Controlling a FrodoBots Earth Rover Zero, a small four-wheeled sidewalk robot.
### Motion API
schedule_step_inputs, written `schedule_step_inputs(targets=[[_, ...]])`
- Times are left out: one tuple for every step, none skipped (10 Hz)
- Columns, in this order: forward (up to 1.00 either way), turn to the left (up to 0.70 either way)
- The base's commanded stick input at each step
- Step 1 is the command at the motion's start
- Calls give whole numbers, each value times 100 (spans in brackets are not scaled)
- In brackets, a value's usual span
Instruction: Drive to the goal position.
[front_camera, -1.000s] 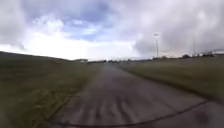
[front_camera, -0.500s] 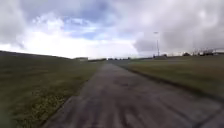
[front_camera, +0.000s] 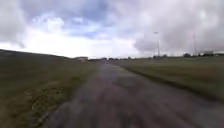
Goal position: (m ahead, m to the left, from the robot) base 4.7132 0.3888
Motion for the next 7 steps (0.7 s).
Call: schedule_step_inputs(targets=[[70,0],[70,0],[70,0],[70,0],[70,0],[70,0],[70,0]])
